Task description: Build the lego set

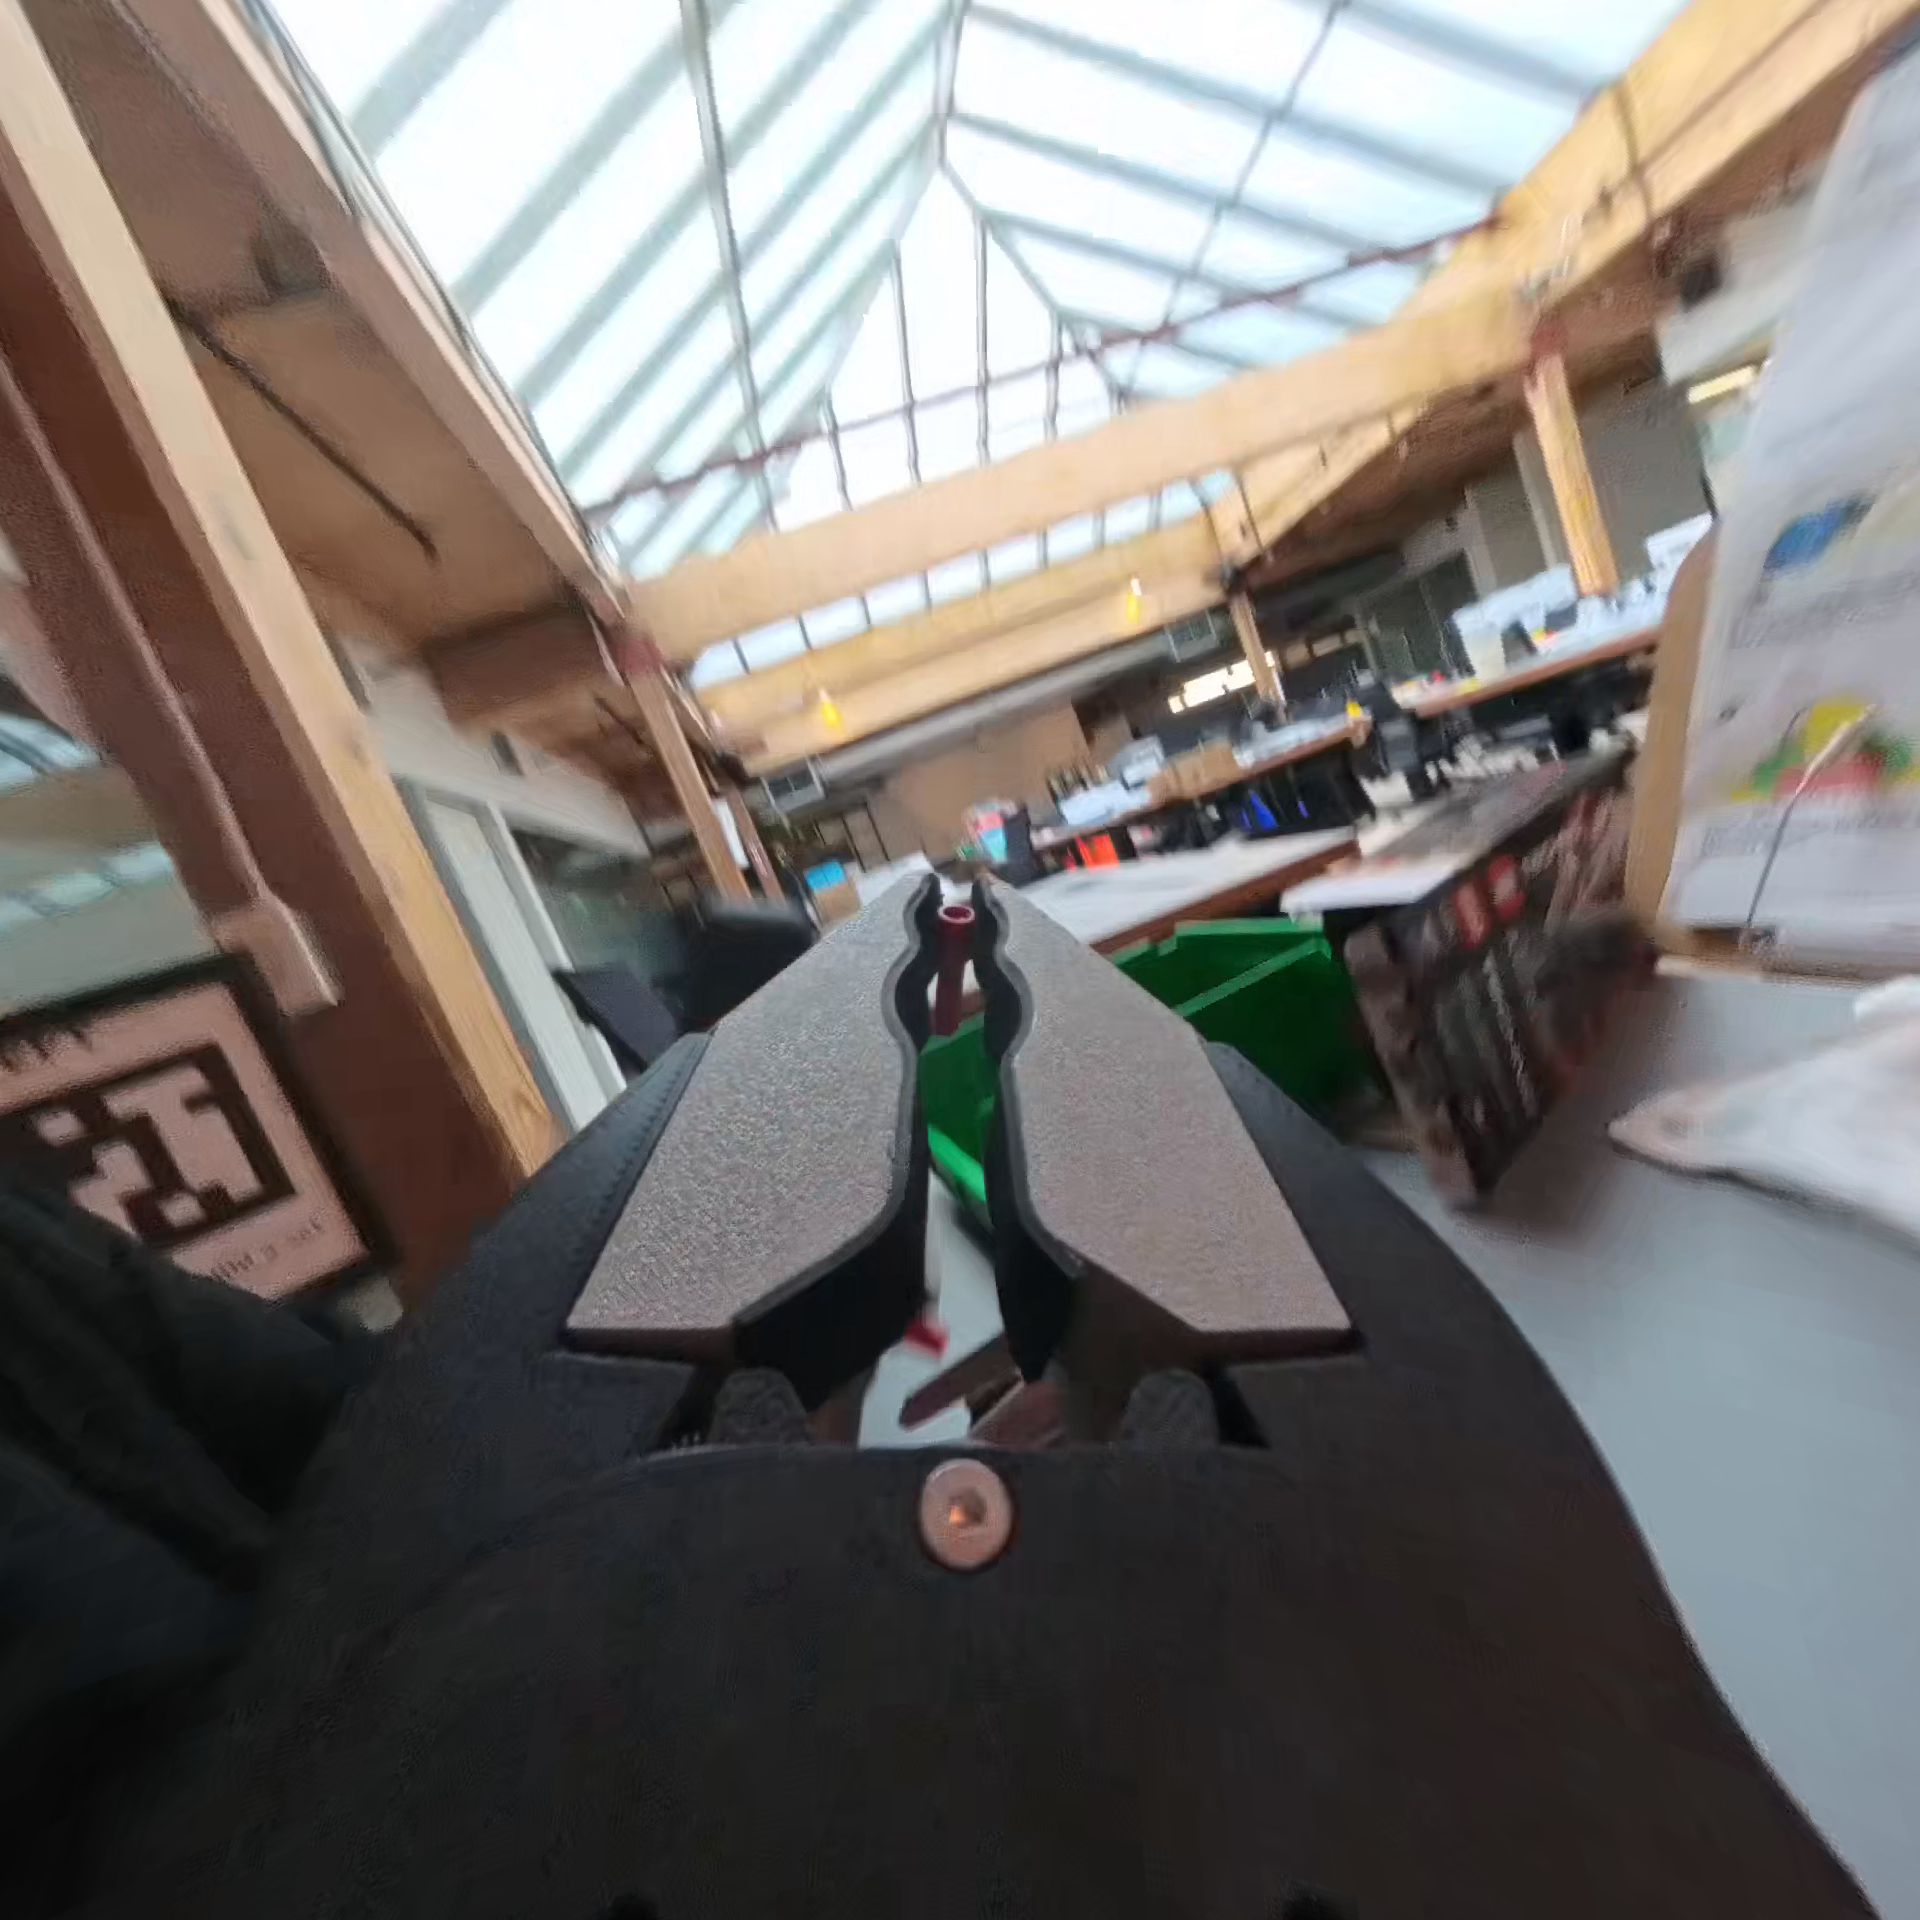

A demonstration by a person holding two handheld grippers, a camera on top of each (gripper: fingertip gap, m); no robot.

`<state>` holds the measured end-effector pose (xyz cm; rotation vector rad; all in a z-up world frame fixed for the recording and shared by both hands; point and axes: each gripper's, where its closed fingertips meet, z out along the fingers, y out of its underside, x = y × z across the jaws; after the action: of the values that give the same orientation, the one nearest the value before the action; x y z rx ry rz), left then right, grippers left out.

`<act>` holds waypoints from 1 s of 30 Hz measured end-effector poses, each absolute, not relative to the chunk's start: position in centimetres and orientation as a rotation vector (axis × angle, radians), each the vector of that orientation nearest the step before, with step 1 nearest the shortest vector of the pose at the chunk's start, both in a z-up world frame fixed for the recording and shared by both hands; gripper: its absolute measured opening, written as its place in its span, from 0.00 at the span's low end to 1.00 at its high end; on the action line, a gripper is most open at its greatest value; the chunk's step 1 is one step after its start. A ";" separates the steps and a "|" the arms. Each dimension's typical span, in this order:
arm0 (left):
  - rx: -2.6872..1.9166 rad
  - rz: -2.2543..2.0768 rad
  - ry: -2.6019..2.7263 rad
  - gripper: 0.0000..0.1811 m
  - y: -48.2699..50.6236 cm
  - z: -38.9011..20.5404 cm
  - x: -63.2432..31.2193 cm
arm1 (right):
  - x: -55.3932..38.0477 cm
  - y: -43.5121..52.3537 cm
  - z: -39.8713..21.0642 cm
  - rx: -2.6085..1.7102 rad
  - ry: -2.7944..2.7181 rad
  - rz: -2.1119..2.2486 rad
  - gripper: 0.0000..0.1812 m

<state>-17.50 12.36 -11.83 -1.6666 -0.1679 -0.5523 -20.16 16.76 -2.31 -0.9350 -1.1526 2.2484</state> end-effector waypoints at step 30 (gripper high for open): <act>-1.833 -0.521 0.048 0.03 12.8 -14.4 -14.9 | -23.9 25.0 -25.8 -1.740 -2.084 1.216 0.16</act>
<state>-14.92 12.77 -14.40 -1.8328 0.0476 -0.5208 -23.89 25.00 -25.81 -1.7397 -2.0838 1.2163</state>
